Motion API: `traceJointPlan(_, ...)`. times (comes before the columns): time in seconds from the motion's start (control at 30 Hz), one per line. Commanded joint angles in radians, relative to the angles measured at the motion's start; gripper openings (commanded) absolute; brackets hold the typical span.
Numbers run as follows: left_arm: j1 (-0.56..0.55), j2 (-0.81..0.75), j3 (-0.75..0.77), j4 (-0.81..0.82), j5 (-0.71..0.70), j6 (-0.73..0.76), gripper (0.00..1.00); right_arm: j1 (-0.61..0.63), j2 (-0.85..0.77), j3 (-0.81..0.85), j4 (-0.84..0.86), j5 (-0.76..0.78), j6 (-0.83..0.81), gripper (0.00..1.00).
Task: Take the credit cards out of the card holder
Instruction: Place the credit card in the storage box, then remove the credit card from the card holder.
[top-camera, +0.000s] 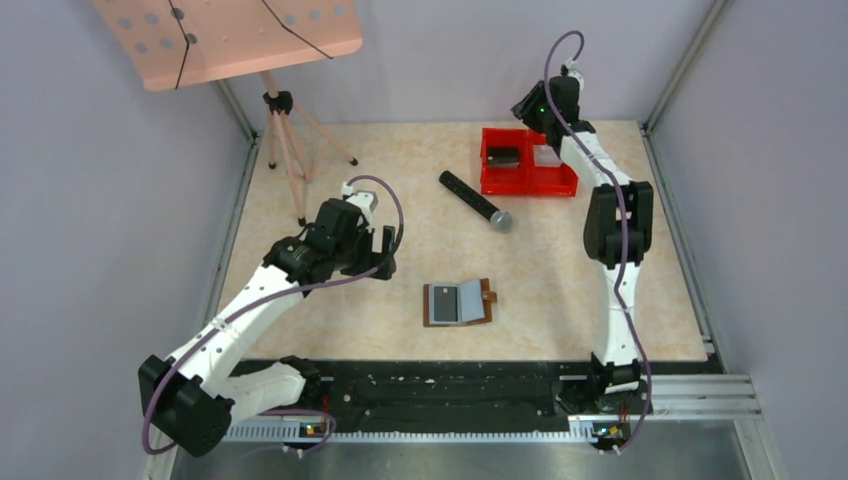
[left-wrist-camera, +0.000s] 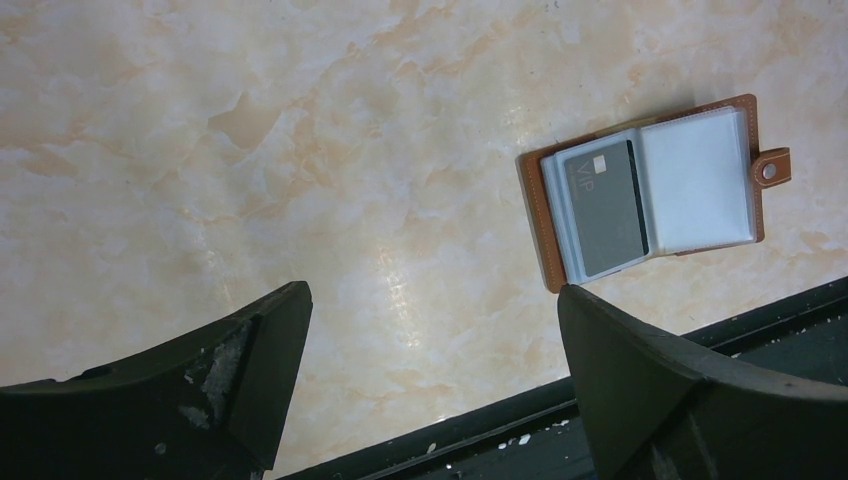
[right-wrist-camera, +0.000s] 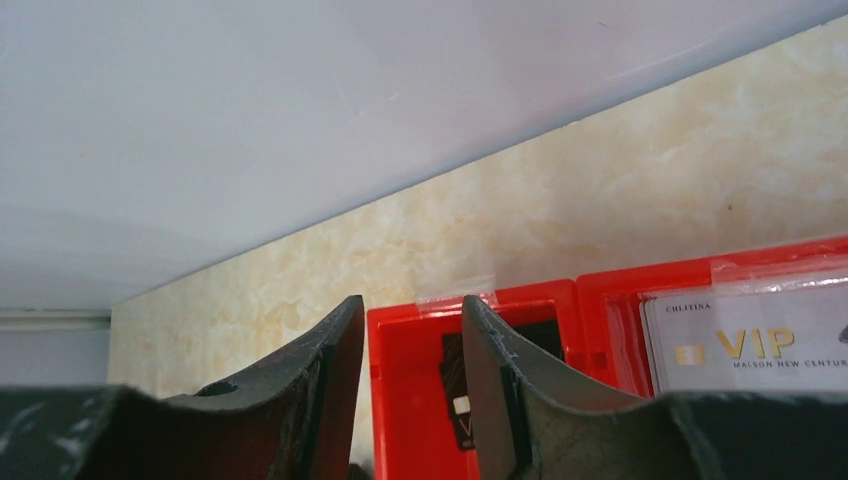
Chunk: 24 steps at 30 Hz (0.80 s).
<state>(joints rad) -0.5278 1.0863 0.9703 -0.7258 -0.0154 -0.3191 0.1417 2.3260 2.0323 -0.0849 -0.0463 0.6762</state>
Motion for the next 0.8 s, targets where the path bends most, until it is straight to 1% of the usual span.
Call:
traceJointPlan(0.0, 0.01, -0.014, -0.008, 0.027, 0.006, -0.014, 0.99, -0.007, -0.12, 0.049, -0.12, -0.067, -0.019, 0.41)
traceJointPlan(0.07, 0.012, -0.007, -0.008, 0.025, 0.01, -0.032, 0.99, -0.001, -0.18, -0.008, -0.164, -0.09, -0.006, 0.41)
traceJointPlan(0.1, 0.011, -0.004, -0.01, 0.025, 0.043, -0.043, 0.99, 0.008, -0.215, -0.049, -0.178, -0.1, -0.002, 0.41)
traceJointPlan(0.2, 0.012, 0.001, -0.015, 0.032, 0.093, -0.087, 0.99, 0.052, -0.349, -0.227, -0.189, -0.104, -0.013, 0.41)
traceJointPlan(0.3, 0.015, -0.007, -0.032, 0.05, 0.163, -0.134, 0.97, 0.12, -0.496, -0.415, -0.188, -0.098, -0.049, 0.41)
traceJointPlan(0.43, 0.018, -0.039, -0.083, 0.1, 0.213, -0.191, 0.96, 0.23, -0.675, -0.644, -0.184, -0.095, -0.062, 0.41)
traceJointPlan(0.6, 0.024, -0.076, -0.175, 0.2, 0.253, -0.273, 0.94, 0.376, -0.863, -0.911, -0.153, -0.117, 0.016, 0.4)
traceJointPlan(0.7, 0.025, -0.09, -0.224, 0.26, 0.273, -0.314, 0.93, 0.452, -0.948, -1.049, -0.136, -0.144, 0.065, 0.39)
traceJointPlan(0.77, 0.025, -0.088, -0.253, 0.297, 0.293, -0.337, 0.91, 0.47, -1.006, -1.142, -0.128, -0.166, 0.096, 0.38)
